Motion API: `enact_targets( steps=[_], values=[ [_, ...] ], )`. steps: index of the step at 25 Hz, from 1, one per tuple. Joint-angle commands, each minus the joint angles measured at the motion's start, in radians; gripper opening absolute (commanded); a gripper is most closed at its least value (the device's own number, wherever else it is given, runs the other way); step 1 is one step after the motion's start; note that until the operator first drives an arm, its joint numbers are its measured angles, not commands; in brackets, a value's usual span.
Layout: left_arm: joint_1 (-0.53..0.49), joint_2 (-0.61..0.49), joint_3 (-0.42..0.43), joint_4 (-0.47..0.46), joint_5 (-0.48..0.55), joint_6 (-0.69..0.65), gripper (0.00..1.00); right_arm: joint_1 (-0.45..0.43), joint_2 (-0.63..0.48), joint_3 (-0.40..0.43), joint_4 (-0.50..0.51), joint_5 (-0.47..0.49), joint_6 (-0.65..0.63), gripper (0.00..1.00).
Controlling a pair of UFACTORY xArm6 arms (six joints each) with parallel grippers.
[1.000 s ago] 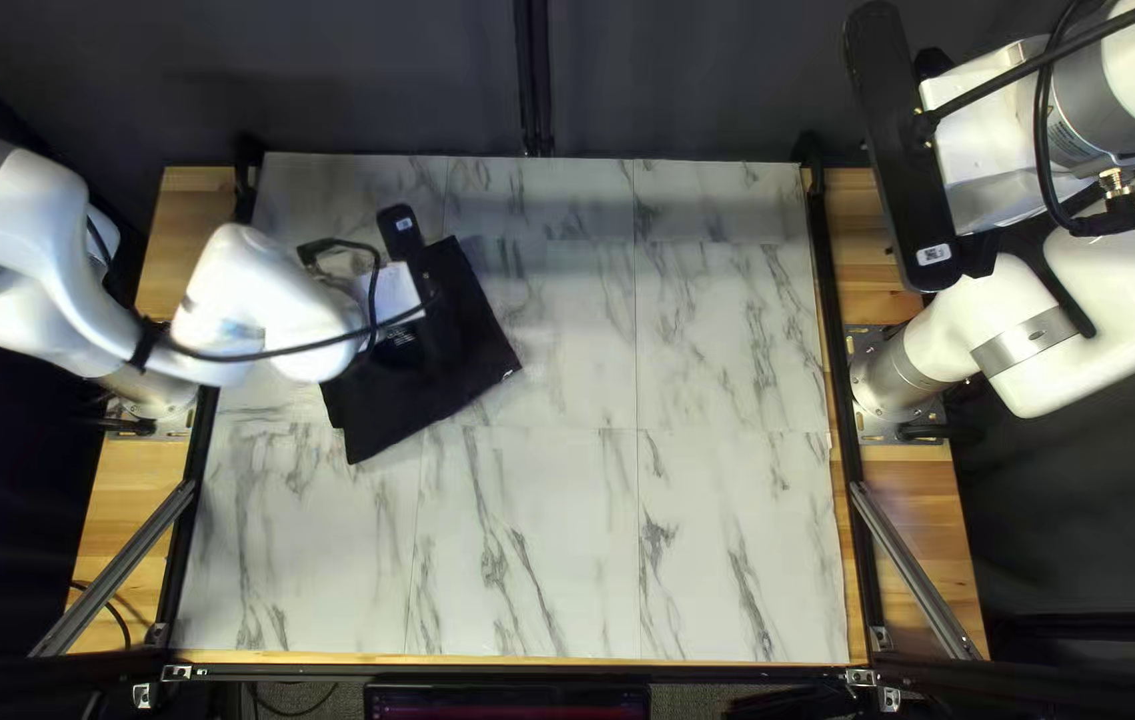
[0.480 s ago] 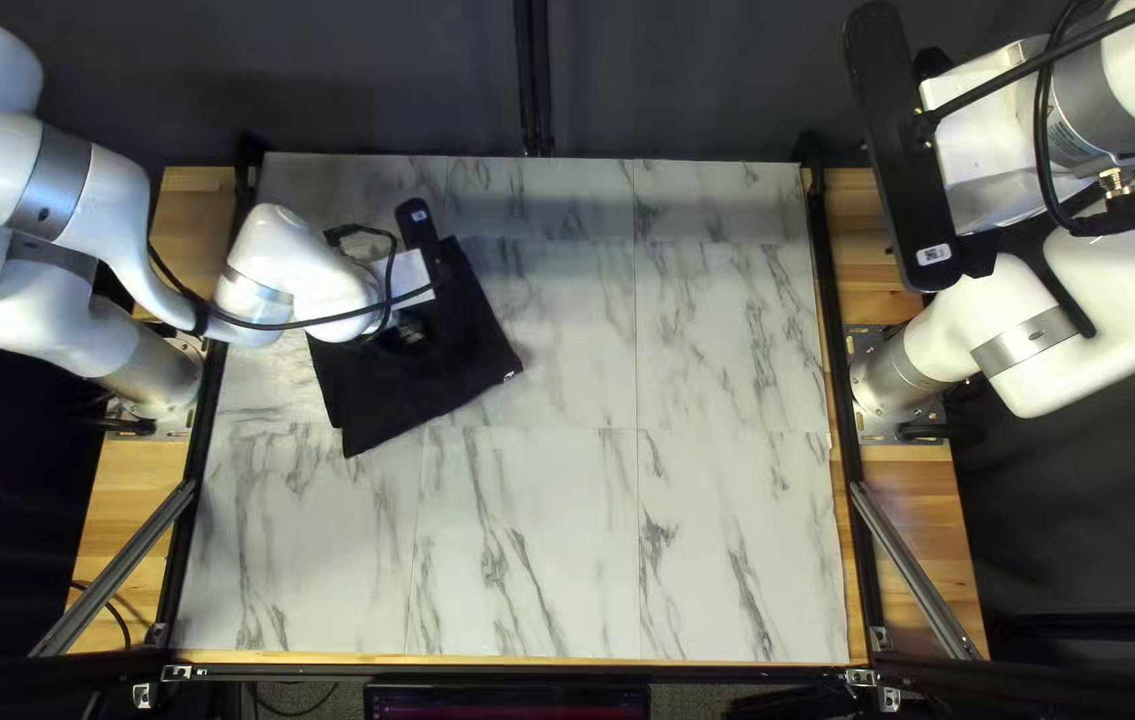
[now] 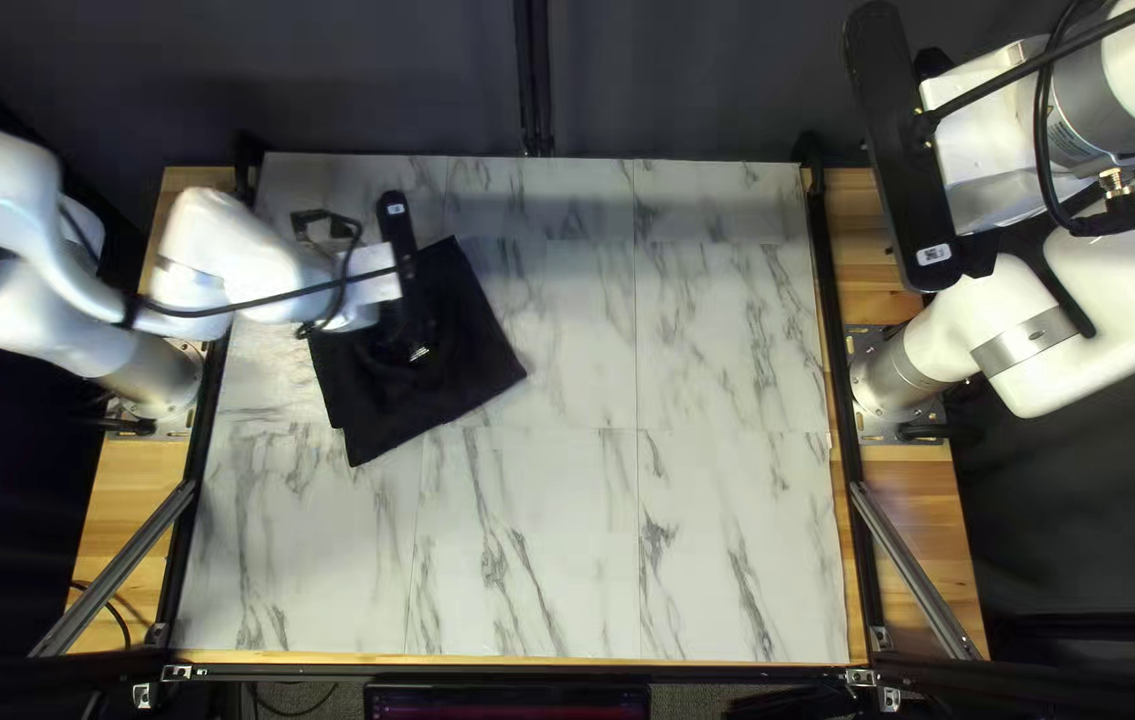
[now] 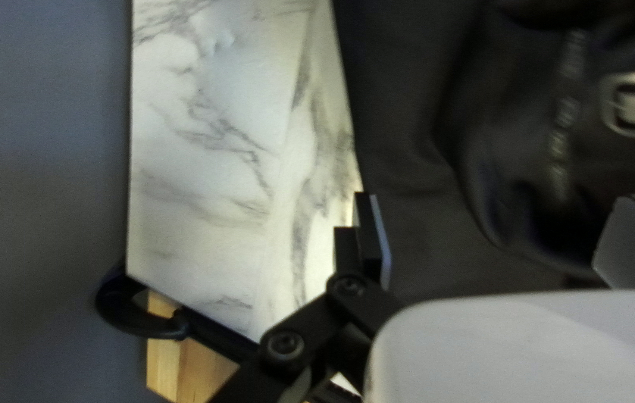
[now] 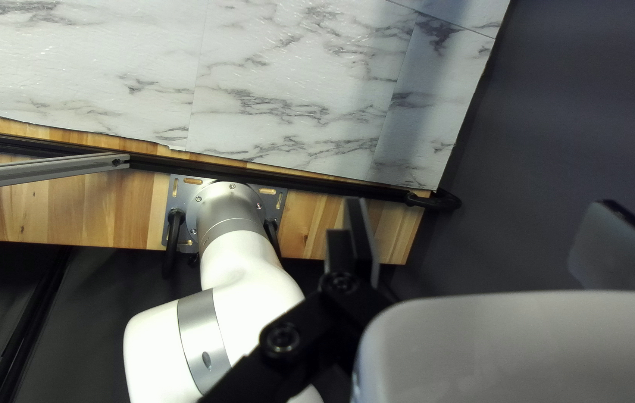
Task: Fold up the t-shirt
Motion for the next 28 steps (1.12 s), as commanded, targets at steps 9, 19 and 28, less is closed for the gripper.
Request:
enact_targets(
  steps=[9,19,28],
  values=[
    [0.038,-0.148,0.211,-0.369,-0.15,0.462,1.0,0.0,0.0,0.0,0.0,0.0,0.0,1.0],
    [0.105,0.103,0.071,-0.448,-0.138,0.562,1.0,0.0,0.0,0.0,0.0,0.0,0.0,1.0],
    [0.147,0.218,0.008,-0.675,-0.122,0.845,1.0,0.0,0.0,0.0,0.0,0.0,0.0,1.0]
  ],
)
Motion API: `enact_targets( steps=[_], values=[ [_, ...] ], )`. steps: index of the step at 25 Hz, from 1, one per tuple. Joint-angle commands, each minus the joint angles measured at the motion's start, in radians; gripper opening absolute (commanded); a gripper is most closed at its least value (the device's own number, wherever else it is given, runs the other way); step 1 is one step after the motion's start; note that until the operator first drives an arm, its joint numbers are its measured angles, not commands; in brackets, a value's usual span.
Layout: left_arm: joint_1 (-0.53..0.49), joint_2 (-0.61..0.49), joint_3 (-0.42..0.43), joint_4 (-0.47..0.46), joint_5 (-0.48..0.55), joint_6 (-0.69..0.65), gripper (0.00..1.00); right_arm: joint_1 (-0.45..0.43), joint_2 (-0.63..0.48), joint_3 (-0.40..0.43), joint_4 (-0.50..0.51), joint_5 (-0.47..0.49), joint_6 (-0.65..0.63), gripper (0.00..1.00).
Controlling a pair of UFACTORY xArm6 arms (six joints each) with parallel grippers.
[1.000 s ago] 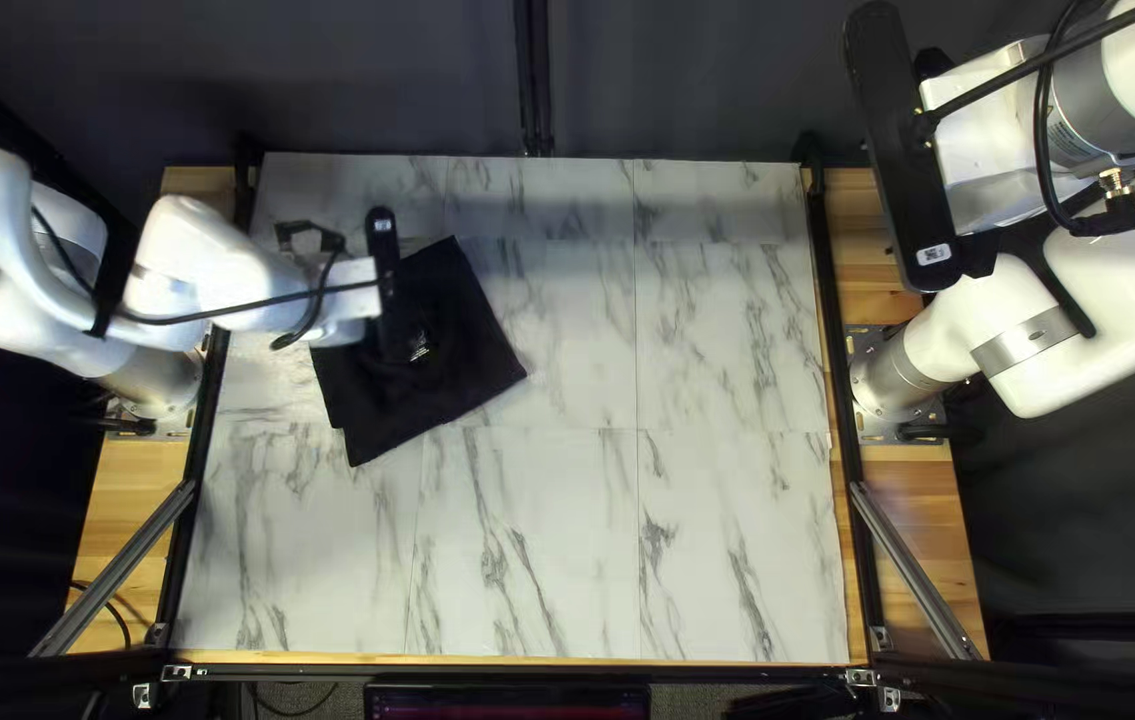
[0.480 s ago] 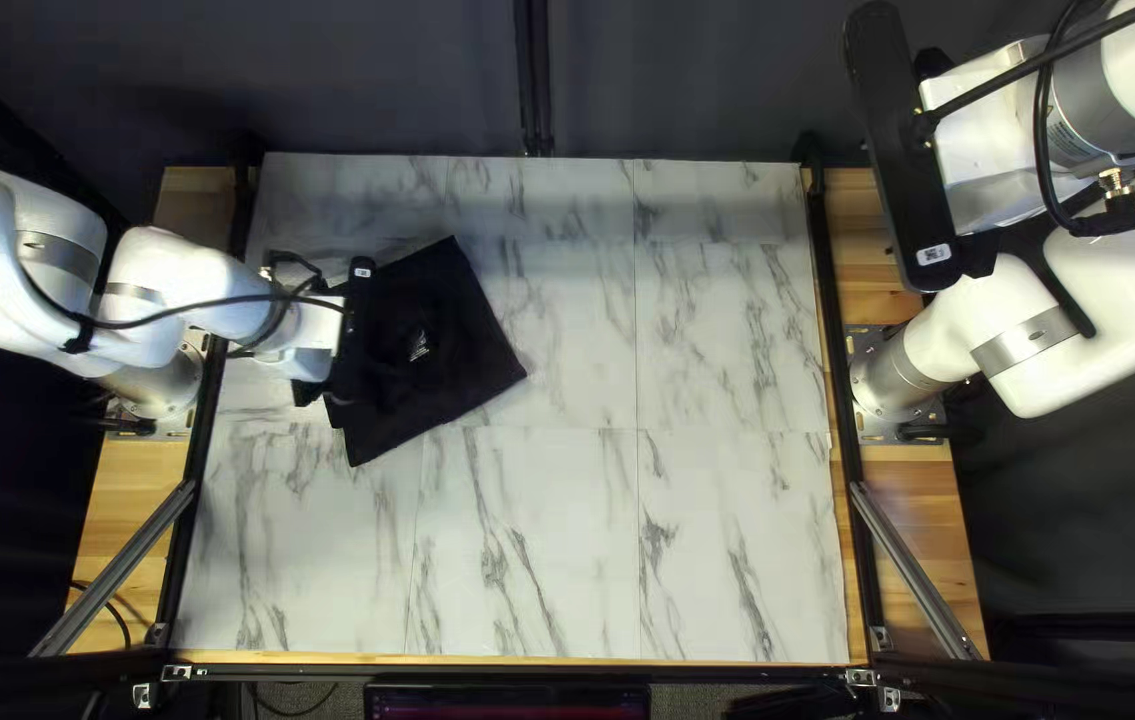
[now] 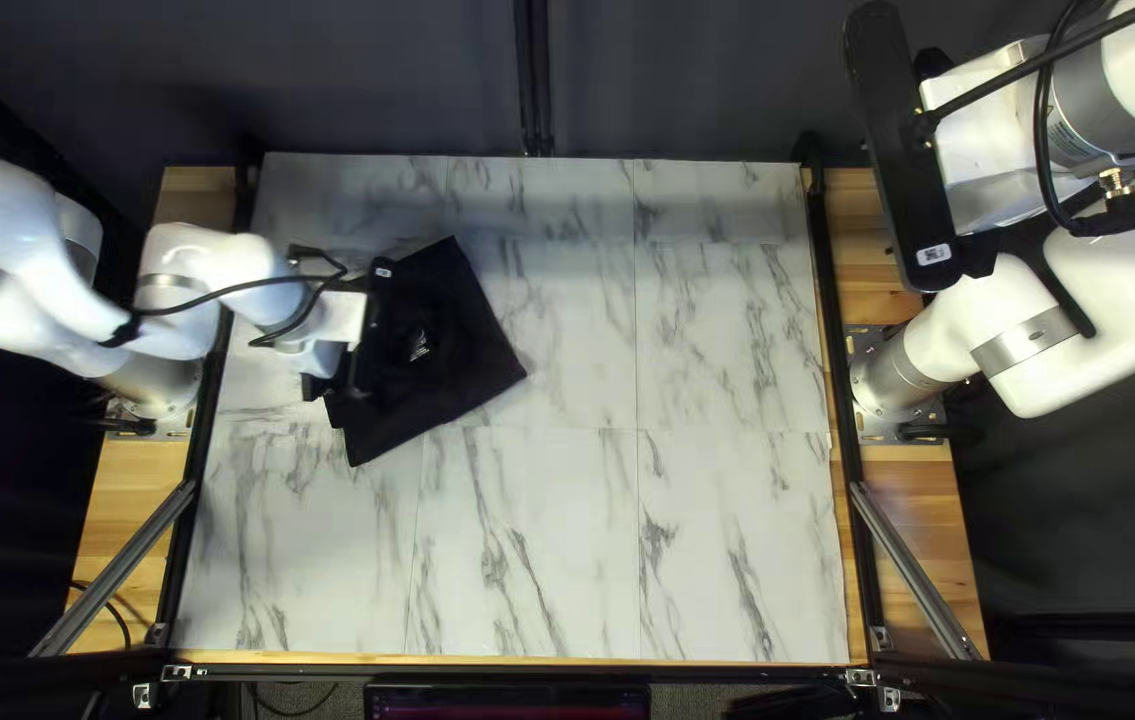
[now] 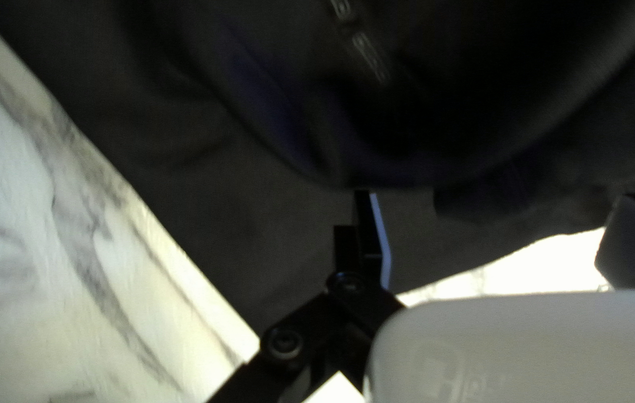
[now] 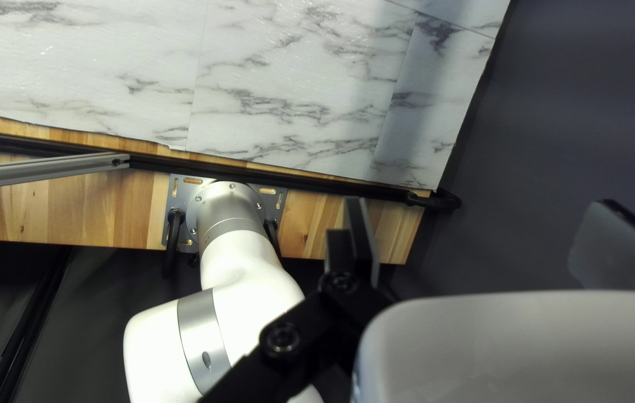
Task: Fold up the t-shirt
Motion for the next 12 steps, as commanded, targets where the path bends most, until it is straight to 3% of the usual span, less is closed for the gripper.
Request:
enact_targets(
  steps=[1,7,12],
  values=[
    [-0.008,0.035,-0.018,-0.106,0.003,0.104,1.0,0.0,0.0,0.0,0.0,0.0,0.0,1.0],
    [-0.069,0.08,-0.033,-0.28,-0.022,0.258,1.0,0.0,0.0,0.0,0.0,0.0,0.0,1.0],
    [-0.13,0.038,-0.049,-0.301,0.019,0.247,1.0,0.0,0.0,0.0,0.0,0.0,0.0,1.0]
  ],
)
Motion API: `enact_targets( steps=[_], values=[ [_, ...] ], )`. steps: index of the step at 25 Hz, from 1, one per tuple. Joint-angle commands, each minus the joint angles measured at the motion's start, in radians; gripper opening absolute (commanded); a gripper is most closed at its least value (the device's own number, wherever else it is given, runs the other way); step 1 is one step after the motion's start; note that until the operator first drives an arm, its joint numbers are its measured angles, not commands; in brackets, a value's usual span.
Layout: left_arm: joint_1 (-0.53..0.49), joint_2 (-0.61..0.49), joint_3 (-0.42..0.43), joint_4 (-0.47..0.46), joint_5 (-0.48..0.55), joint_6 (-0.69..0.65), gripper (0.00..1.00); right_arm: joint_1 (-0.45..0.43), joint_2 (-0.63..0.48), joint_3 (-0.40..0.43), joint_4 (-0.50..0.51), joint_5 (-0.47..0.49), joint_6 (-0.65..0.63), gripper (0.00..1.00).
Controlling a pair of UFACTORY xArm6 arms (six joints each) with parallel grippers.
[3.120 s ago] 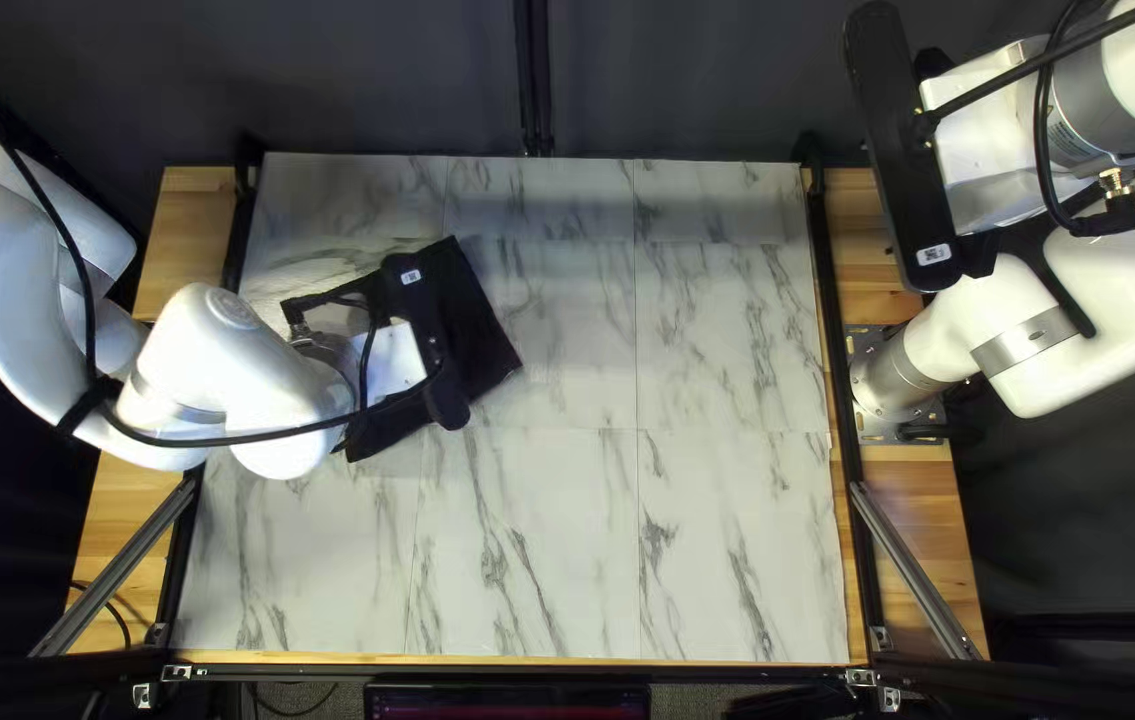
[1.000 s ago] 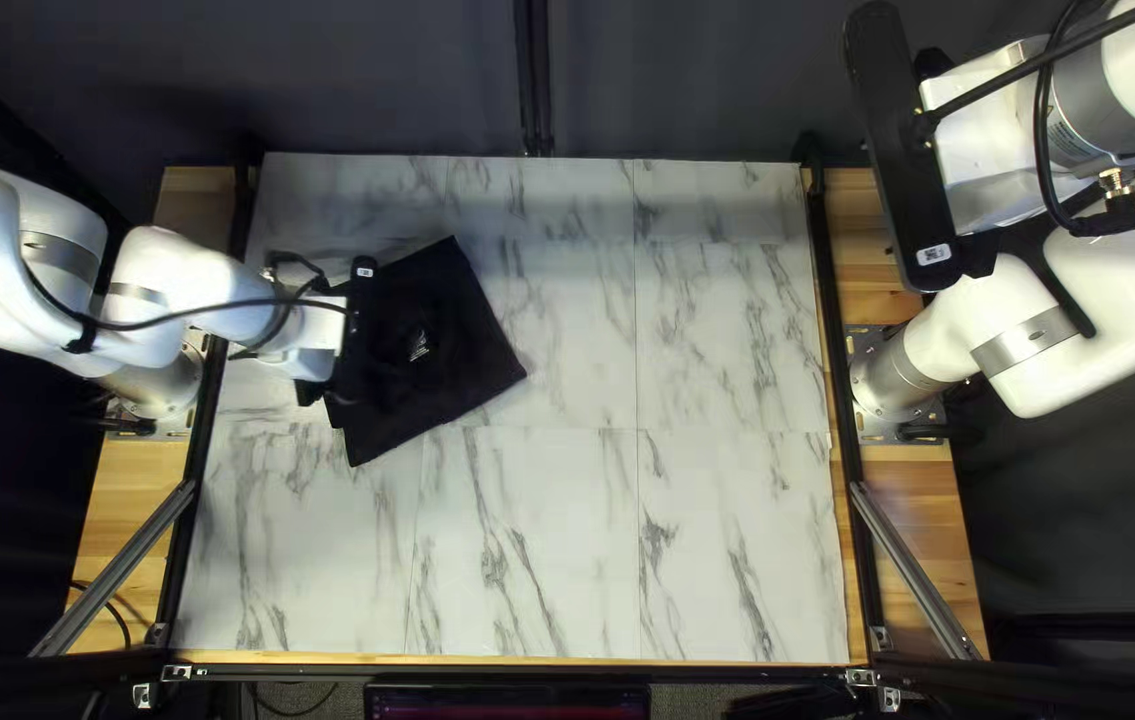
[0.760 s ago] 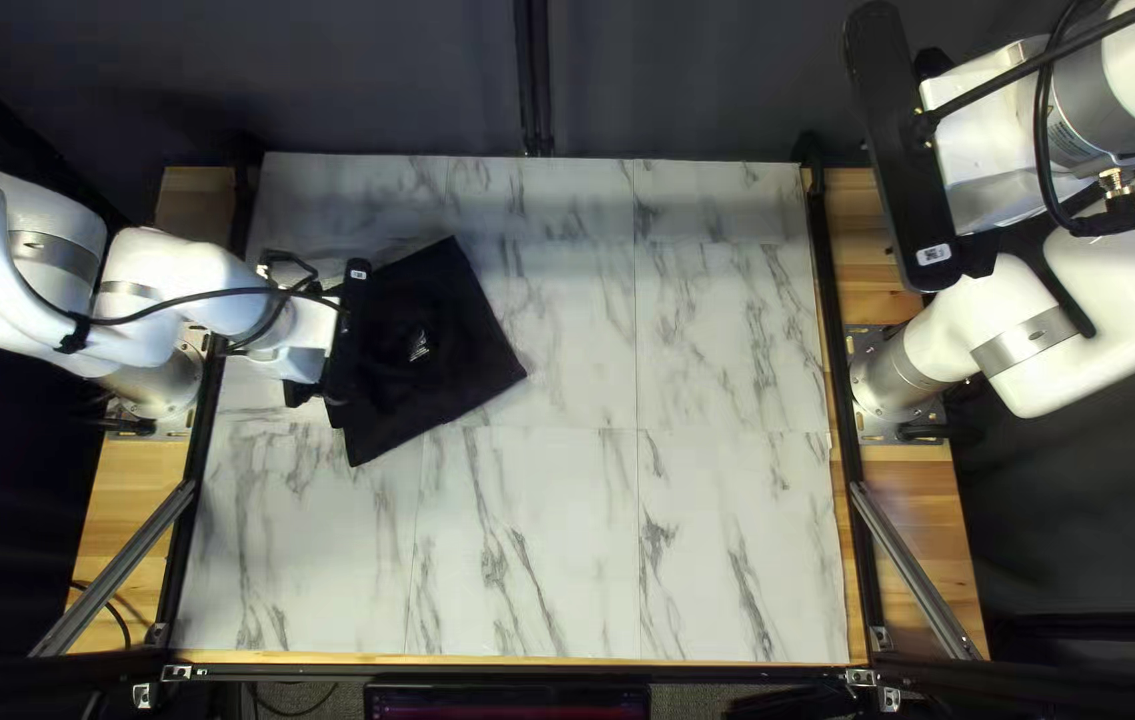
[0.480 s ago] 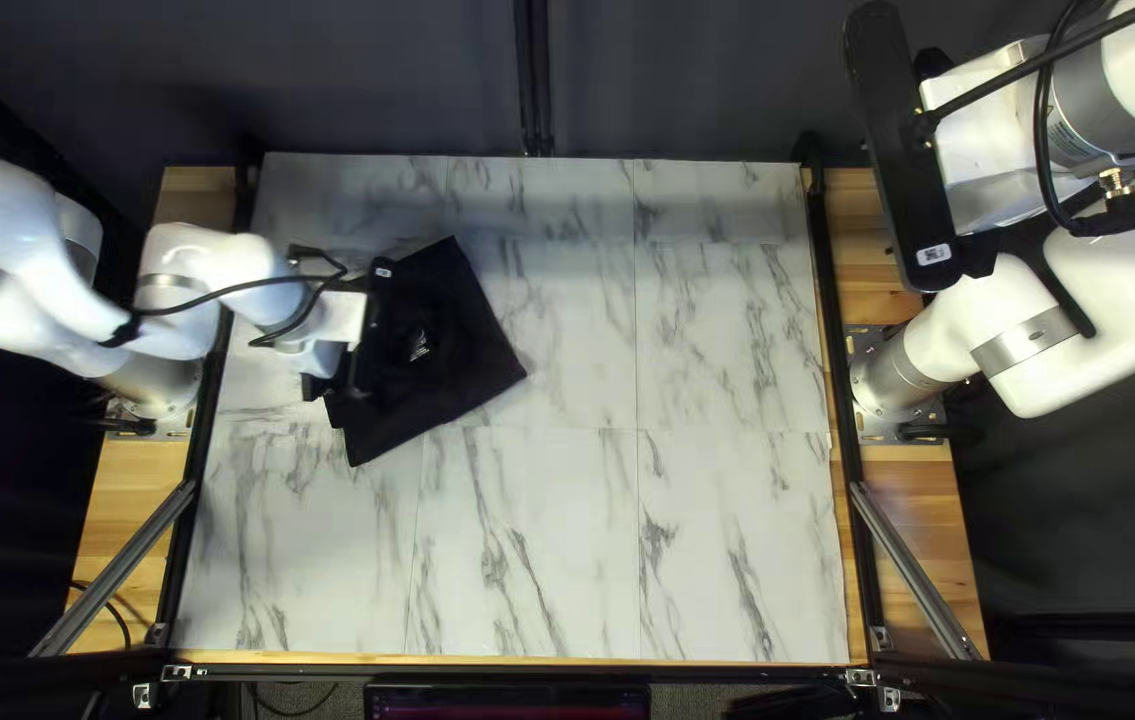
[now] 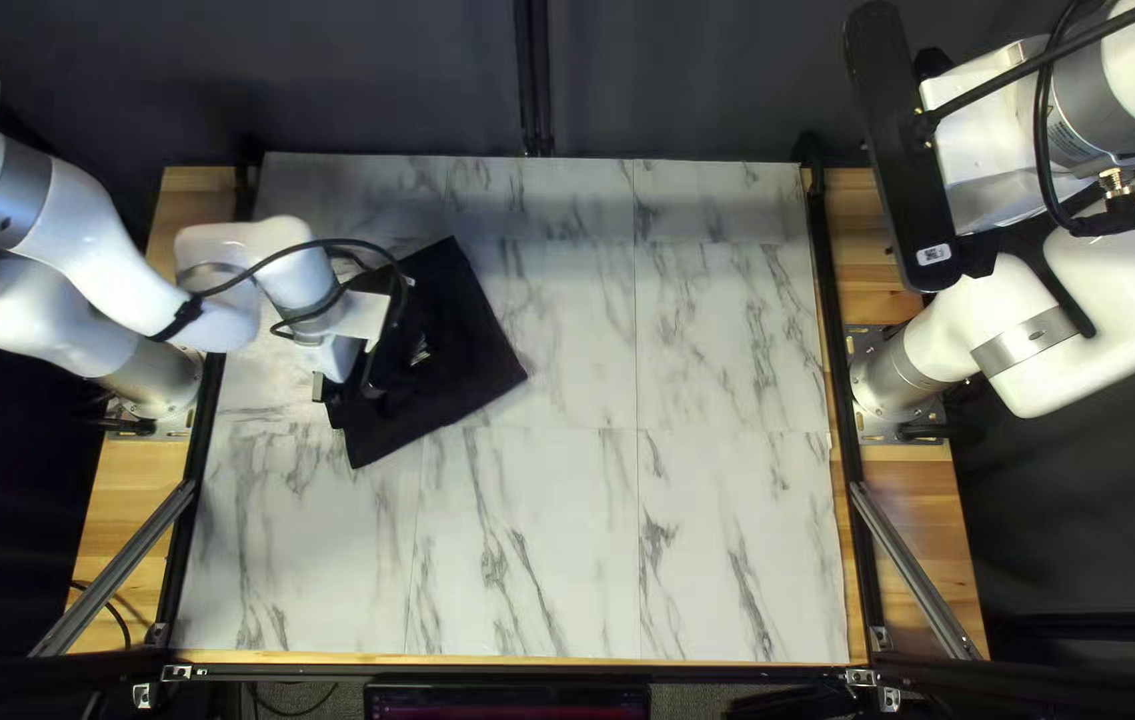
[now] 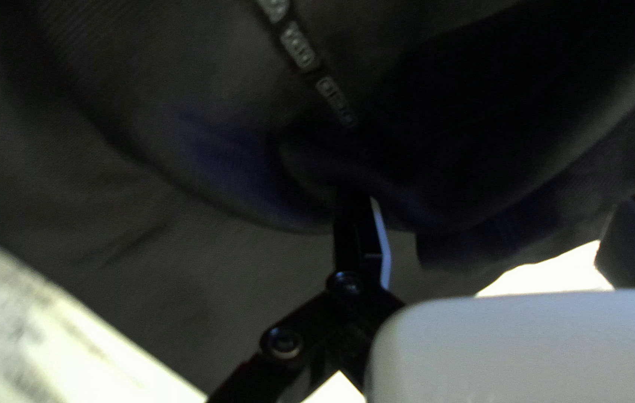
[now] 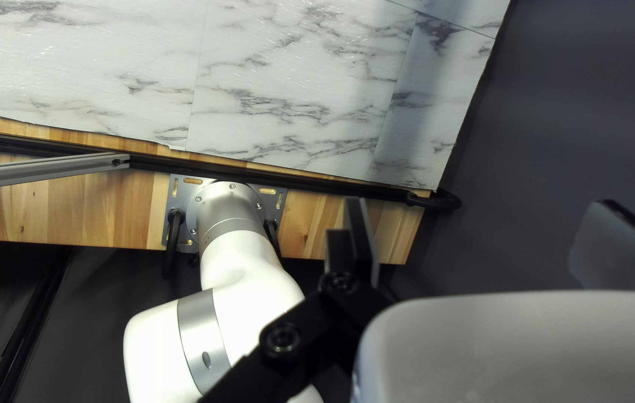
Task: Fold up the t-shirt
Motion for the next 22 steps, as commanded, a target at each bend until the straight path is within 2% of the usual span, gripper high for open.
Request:
enact_targets(
  steps=[1,14,22],
  values=[
    [-0.042,-0.039,-0.011,-0.003,0.036,-0.021,1.0,0.0,0.0,0.0,0.0,0.0,0.0,1.0],
    [-0.036,-0.066,0.002,-0.014,0.081,0.006,1.0,0.0,0.0,0.0,0.0,0.0,0.0,1.0],
    [-0.069,-0.085,0.008,-0.002,0.108,-0.04,1.0,0.0,0.0,0.0,0.0,0.0,0.0,1.0]
  ],
)
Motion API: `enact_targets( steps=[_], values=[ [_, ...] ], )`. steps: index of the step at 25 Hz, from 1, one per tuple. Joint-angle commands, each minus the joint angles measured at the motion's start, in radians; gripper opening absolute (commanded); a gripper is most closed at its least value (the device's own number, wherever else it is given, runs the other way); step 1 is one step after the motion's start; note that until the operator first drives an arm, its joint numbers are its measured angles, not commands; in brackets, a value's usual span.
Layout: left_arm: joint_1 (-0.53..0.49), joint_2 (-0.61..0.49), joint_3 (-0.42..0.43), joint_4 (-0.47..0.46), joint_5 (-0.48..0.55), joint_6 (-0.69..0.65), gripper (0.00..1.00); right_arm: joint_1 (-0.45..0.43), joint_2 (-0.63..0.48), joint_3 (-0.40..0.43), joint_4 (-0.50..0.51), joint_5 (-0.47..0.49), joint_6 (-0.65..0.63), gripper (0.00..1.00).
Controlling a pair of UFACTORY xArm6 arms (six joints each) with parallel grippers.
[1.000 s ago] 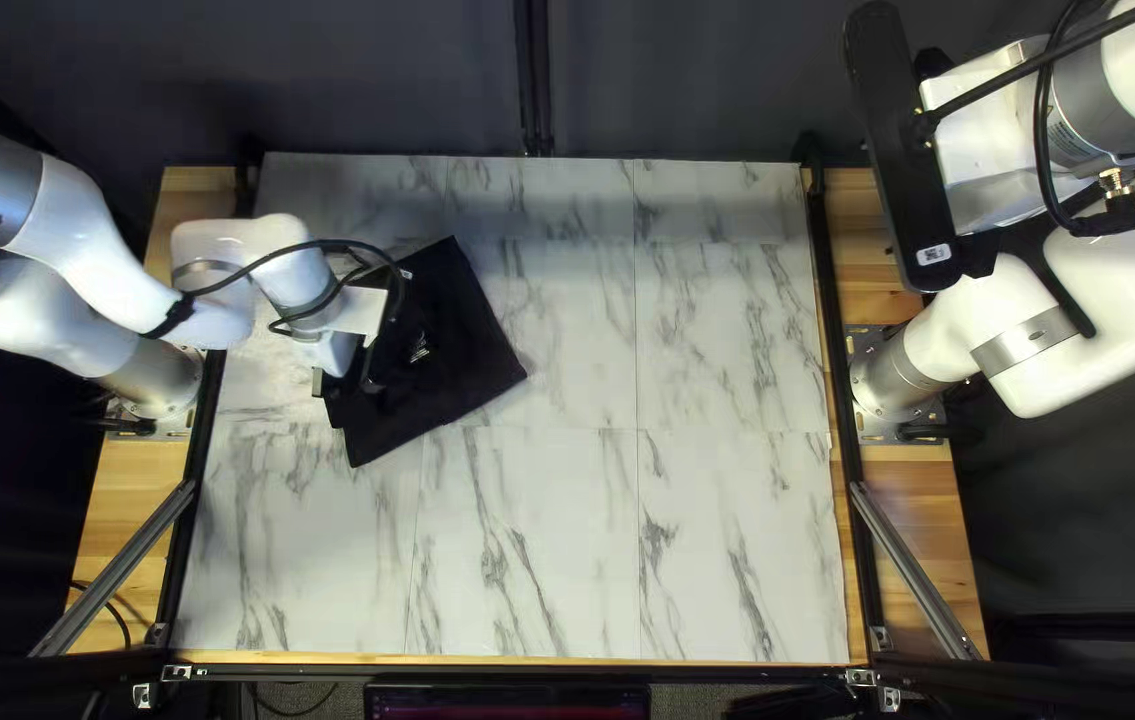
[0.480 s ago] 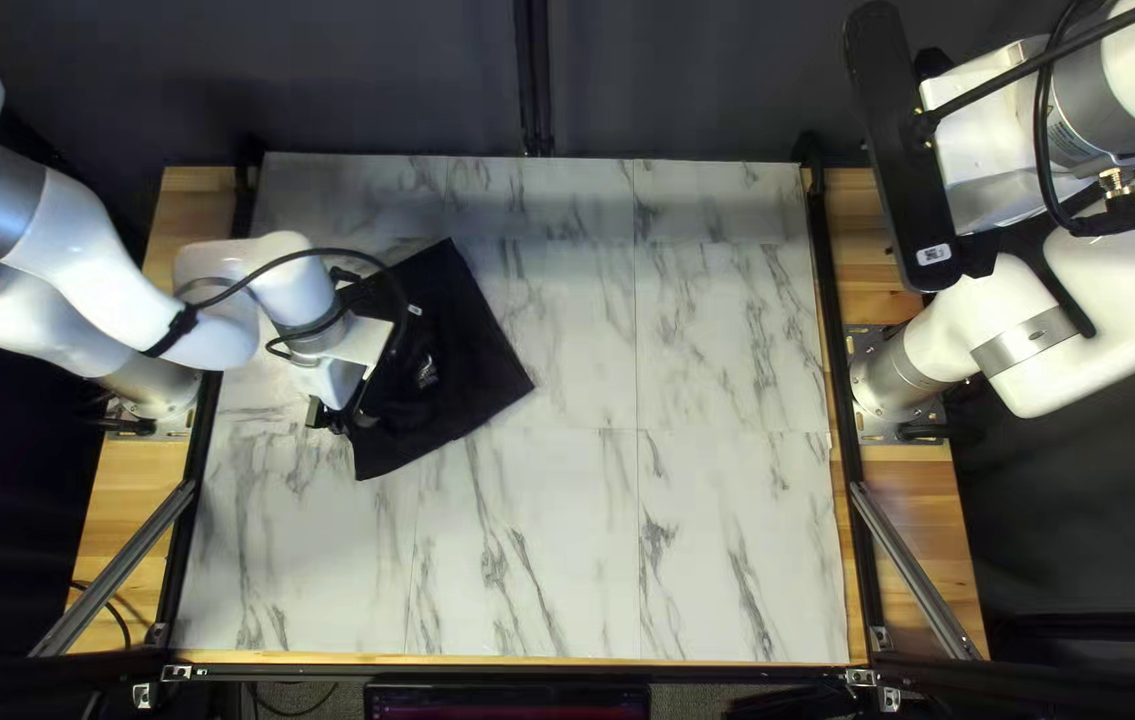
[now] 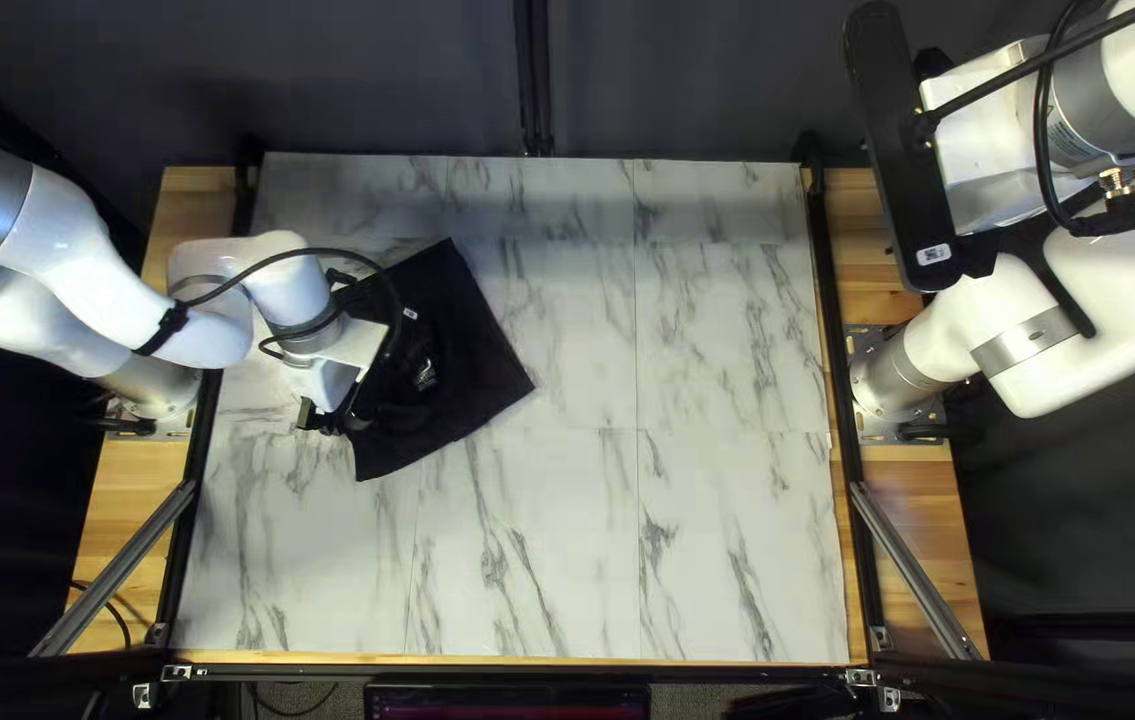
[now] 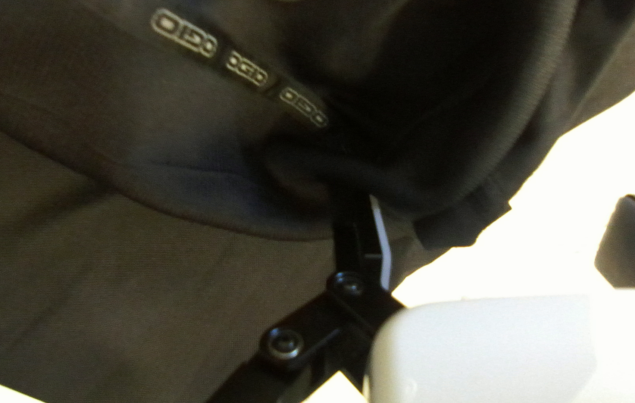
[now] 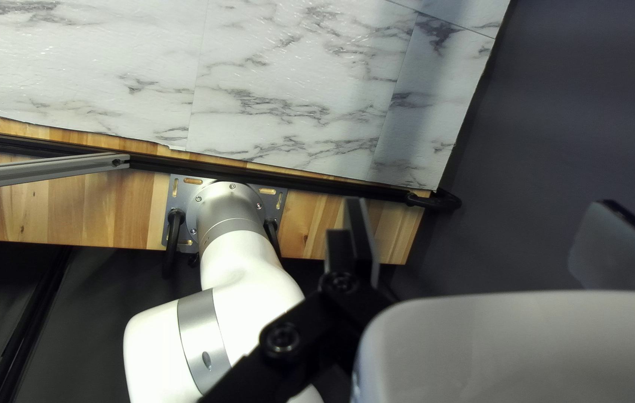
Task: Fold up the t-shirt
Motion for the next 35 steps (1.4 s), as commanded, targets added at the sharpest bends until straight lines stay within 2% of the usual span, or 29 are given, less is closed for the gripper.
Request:
enact_targets(
  steps=[1,5,12,18,19,20,27,35],
  values=[
    [-0.025,-0.008,-0.008,0.009,0.014,-0.032,1.0,0.0,0.0,0.0,0.0,0.0,0.0,1.0],
    [-0.051,0.027,-0.039,-0.019,0.011,-0.004,1.0,0.0,0.0,0.0,0.0,0.0,0.0,1.0],
    [-0.074,0.058,-0.04,-0.088,-0.016,0.071,1.0,0.0,0.0,0.0,0.0,0.0,0.0,1.0],
    [0.0,0.091,-0.081,-0.034,-0.01,0.071,1.0,0.0,0.0,0.0,0.0,0.0,0.0,1.0],
    [0.004,0.087,-0.083,-0.021,-0.009,0.057,0.87,0.0,0.0,0.0,0.0,0.0,0.0,1.0],
    [0.008,0.07,-0.084,0.009,-0.005,0.02,0.0,0.0,0.0,0.0,0.0,0.0,0.0,1.0],
    [-0.004,0.018,-0.082,0.135,-0.01,-0.162,0.0,0.0,0.0,0.0,0.0,0.0,0.0,1.0],
    [-0.014,0.038,-0.1,0.148,-0.017,-0.179,0.0,0.0,0.0,0.0,0.0,0.0,0.0,1.0]
  ],
)
